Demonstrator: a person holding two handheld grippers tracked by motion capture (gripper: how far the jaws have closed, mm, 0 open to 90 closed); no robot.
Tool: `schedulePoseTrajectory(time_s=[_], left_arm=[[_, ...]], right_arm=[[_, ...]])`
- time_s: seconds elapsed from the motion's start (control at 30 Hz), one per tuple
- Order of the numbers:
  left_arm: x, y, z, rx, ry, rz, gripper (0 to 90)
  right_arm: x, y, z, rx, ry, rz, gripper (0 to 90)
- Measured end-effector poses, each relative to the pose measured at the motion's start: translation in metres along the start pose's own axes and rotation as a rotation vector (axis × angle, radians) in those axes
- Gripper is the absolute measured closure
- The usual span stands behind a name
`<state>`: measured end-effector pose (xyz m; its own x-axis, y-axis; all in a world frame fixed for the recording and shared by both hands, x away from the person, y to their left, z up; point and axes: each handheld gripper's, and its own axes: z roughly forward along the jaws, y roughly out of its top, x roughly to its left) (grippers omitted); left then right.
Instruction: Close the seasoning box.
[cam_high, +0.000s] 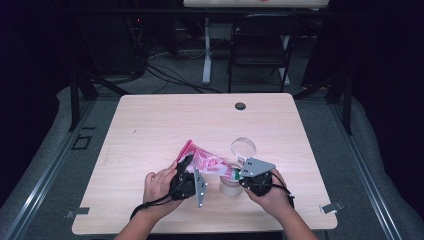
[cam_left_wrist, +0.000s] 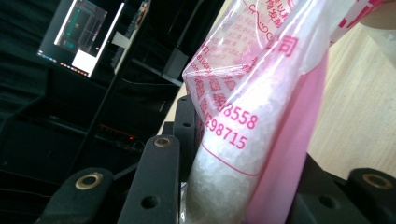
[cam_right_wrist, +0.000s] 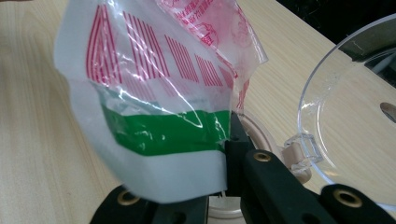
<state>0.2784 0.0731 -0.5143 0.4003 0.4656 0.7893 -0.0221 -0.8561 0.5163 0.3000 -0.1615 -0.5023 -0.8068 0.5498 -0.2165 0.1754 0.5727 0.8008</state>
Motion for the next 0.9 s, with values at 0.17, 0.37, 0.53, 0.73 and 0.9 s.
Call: schedulePoseTrajectory(time_s=[0.17,0.37,0.53,0.73,0.9], left_arm=[[-0.001,-0.003,0.004,-0.01,-0.022,-0.026,74.4],[-0.001,-0.007,0.007,0.001,-0.051,-0.055,74.3],[-0.003,-0.01,0.009,0.01,-0.084,-0.079,74.3],[-0.007,-0.014,0.014,0.025,-0.136,-0.134,74.4],[-0.011,-0.016,0.016,0.029,-0.156,-0.152,73.7]], right_arm=[[0.001,0.0,-0.001,-0.001,-0.002,-0.002,90.0],[0.003,0.0,0.0,0.001,-0.001,-0.006,90.0],[0.004,0.001,0.001,-0.007,0.003,-0.006,90.0],[0.005,0.003,-0.001,-0.01,0.004,-0.013,90.0],[0.006,0.004,-0.001,-0.012,0.003,-0.018,90.0]])
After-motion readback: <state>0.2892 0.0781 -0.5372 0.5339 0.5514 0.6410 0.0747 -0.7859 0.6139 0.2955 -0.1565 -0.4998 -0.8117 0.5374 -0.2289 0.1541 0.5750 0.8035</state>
